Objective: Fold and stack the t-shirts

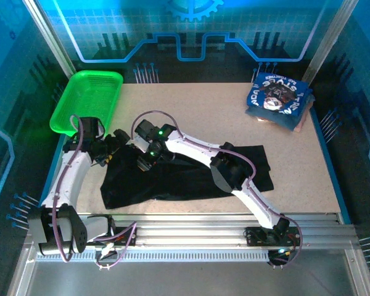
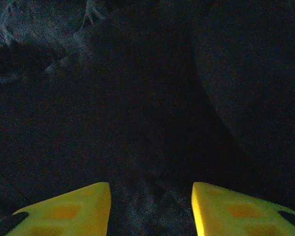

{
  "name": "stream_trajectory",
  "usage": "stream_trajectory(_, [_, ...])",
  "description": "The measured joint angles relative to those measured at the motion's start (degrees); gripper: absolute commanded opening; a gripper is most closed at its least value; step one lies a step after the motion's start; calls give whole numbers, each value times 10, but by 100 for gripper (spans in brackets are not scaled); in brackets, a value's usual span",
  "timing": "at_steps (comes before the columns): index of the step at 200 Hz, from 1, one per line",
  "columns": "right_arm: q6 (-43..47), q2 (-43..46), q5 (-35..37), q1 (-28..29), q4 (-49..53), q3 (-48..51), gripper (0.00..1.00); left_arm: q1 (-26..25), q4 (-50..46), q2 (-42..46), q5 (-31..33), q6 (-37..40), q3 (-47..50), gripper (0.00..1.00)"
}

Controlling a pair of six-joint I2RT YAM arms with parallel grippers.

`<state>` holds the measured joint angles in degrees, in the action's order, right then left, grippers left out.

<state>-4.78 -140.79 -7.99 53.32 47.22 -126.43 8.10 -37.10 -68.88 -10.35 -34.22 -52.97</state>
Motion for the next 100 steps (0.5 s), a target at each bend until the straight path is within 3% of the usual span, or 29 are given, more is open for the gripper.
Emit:
stream_trajectory(20, [-13, -9, 0, -6, 3, -14, 41, 0, -3, 1, -1, 1, 6, 98])
stream_trajectory(100, [-47, -26, -1, -36, 3, -46, 6, 0, -16, 1, -3, 1, 18, 98])
